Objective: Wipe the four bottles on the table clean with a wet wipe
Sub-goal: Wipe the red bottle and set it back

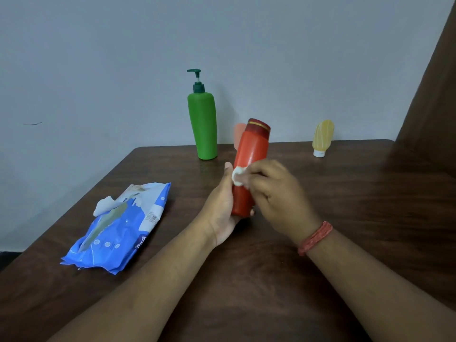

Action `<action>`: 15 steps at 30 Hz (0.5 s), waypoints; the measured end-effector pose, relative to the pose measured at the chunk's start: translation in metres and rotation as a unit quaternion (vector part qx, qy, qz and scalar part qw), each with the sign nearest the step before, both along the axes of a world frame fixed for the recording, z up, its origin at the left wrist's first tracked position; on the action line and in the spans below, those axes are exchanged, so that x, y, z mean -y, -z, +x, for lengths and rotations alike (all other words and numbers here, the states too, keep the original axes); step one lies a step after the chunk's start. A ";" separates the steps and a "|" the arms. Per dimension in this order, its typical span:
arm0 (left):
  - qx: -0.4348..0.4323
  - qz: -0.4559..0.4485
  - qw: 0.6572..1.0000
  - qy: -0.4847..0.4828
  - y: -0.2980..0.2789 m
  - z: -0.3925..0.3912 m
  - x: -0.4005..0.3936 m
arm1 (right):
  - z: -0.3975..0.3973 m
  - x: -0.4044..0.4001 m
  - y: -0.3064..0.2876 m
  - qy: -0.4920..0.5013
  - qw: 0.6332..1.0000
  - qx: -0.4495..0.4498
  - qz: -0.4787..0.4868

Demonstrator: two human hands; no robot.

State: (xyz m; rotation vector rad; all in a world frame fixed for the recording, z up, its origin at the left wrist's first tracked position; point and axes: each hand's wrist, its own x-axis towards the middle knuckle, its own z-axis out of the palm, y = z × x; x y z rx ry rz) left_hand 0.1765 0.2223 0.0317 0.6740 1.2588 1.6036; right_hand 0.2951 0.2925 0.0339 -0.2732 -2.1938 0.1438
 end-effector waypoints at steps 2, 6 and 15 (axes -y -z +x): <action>0.026 0.001 1.000 -0.008 -0.001 -0.008 0.004 | -0.002 0.002 0.002 -0.052 0.997 0.061 0.008; 0.095 0.030 0.995 0.000 -0.004 -0.010 0.005 | 0.002 -0.007 0.003 -0.020 1.000 -0.005 0.016; 0.108 0.017 0.993 0.036 -0.003 -0.009 0.005 | 0.007 -0.008 -0.001 0.032 0.992 -0.108 -0.053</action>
